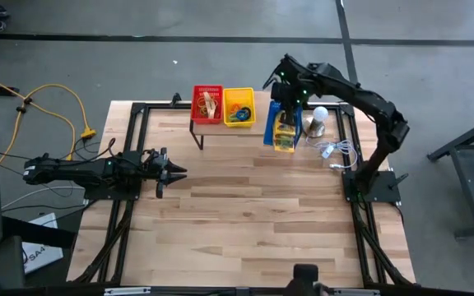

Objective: Pick & Place Office Desk Supplies
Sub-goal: Put the blue bin on the shelf

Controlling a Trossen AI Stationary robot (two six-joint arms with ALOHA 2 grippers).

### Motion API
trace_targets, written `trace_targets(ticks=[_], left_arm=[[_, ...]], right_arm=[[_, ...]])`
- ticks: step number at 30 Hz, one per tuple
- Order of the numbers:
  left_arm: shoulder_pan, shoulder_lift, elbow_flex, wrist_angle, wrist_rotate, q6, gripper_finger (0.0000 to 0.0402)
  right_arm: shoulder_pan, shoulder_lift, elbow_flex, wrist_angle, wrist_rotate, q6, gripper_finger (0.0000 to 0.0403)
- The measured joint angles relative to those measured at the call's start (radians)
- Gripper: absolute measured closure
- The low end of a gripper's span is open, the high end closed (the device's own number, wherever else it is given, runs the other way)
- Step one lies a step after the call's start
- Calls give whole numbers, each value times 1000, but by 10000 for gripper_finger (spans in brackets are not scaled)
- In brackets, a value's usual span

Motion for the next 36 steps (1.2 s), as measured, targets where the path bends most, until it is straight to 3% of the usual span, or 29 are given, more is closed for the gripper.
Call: trace_targets(ticks=[13,36], left_arm=[[0,0,0,0,0,0,307],[0,0,0,0,0,0,307]], right_arm=[[-113,32,46,67,-113,-181,400],[-127,127,45,163,-77,-230,400]])
